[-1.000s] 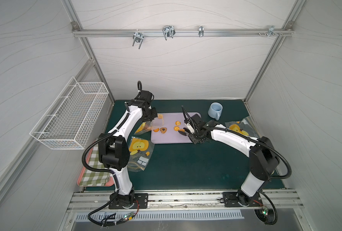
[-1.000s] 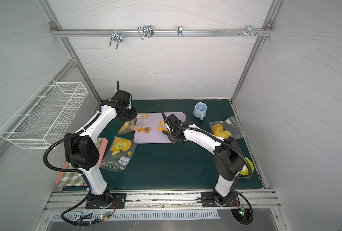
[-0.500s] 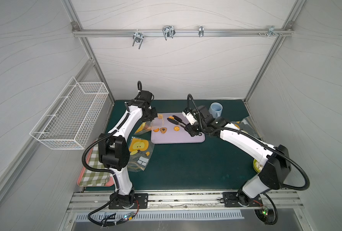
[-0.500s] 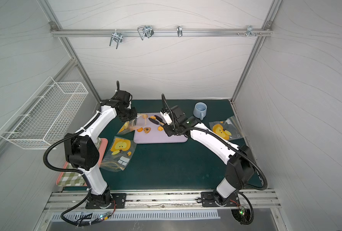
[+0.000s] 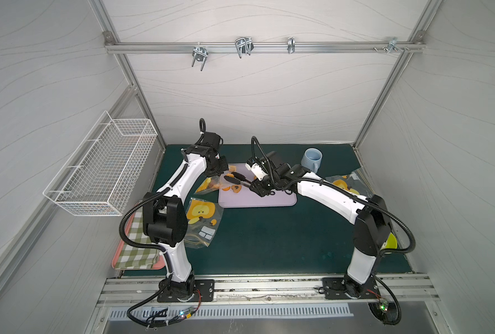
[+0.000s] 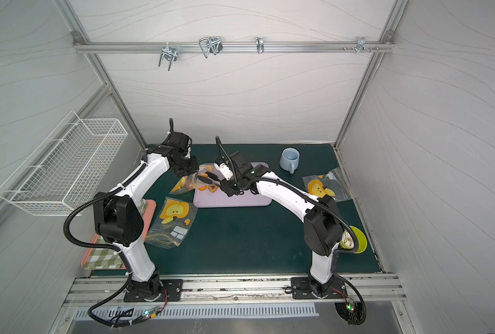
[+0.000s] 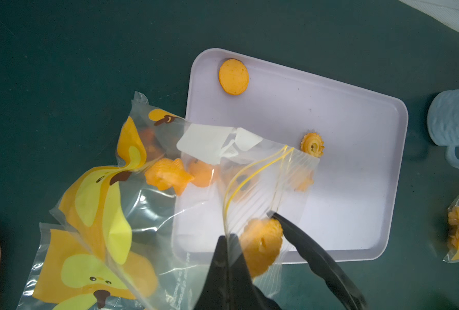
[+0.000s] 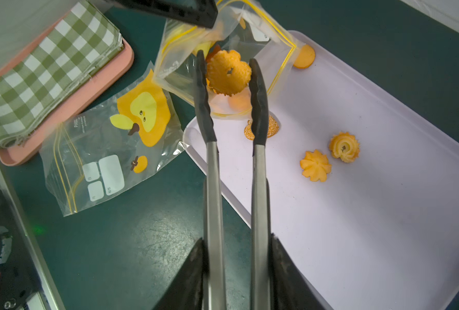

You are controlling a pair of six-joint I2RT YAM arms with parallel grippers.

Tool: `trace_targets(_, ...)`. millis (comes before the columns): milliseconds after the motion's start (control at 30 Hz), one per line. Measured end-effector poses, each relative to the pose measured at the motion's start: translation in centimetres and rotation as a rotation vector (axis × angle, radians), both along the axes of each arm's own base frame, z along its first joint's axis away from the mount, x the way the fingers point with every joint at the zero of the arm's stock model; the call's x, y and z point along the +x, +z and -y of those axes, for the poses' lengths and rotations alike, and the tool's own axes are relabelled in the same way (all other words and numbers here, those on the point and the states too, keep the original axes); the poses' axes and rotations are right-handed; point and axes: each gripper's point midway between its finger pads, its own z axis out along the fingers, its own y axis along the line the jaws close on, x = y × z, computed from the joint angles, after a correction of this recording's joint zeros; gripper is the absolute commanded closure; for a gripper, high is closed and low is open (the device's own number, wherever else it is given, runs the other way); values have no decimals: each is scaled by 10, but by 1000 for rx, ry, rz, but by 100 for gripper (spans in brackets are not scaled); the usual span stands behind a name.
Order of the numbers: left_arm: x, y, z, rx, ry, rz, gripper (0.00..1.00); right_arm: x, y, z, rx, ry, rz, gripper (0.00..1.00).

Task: Put the cookies into a resealable bag to prevent moisture
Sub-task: Place the cookie in the ziploc bag.

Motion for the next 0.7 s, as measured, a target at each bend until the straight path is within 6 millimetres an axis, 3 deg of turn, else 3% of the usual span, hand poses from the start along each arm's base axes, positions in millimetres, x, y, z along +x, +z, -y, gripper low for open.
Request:
trace_targets(433, 0, 0, 0, -2, -1, 0, 100, 0, -3, 1, -5, -2, 1, 50)
trace_targets(533, 0, 0, 0, -2, -1, 0, 100, -8, 1, 16, -6, -19, 18, 51)
trace_targets(700, 0, 0, 0, -2, -1, -1, 100, -29, 26, 58, 8, -91, 94, 51)
